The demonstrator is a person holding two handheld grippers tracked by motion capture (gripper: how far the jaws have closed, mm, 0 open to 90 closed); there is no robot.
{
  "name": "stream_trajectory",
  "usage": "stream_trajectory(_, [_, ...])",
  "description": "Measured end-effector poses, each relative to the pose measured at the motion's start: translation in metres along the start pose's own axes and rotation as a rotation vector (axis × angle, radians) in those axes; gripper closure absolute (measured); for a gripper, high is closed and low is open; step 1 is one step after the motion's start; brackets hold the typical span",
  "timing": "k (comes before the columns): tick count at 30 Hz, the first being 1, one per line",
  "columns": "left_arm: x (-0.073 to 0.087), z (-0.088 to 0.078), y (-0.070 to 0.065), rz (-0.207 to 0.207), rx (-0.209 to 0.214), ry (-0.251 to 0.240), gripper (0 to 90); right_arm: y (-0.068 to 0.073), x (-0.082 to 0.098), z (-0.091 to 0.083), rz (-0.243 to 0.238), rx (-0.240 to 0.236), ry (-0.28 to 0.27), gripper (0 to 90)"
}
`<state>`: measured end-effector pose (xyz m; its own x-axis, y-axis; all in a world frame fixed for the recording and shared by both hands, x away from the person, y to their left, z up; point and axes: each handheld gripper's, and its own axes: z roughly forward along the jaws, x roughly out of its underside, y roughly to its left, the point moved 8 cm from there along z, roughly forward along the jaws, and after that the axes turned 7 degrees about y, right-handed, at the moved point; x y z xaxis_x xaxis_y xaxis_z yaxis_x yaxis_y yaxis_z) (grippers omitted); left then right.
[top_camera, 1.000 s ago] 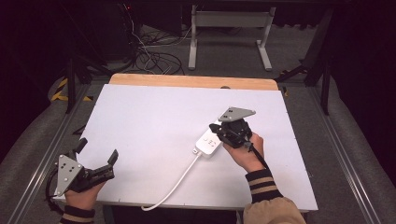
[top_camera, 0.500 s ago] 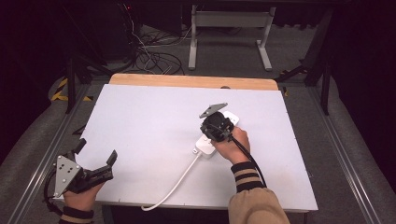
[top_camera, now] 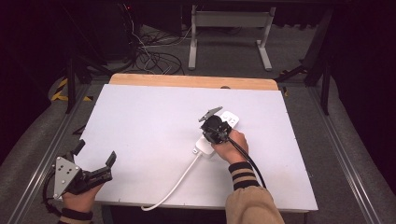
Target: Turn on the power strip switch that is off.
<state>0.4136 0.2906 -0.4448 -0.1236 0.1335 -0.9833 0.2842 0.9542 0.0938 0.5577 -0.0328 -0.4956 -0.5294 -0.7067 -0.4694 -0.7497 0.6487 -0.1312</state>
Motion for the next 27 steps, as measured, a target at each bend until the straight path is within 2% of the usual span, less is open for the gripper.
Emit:
stream_trajectory(10, [-0.0003,-0.0001,-0.0008,-0.002,0.008,-0.004,0.1,0.0027,0.0009,0.0082,0.001,-0.020,0.014,90.0])
stream_trajectory(27, [-0.0008,-0.0008,0.0010,-0.004,-0.001,-0.002,0.0,0.0045,0.0020,0.0104,0.016,0.004,0.017,90.0])
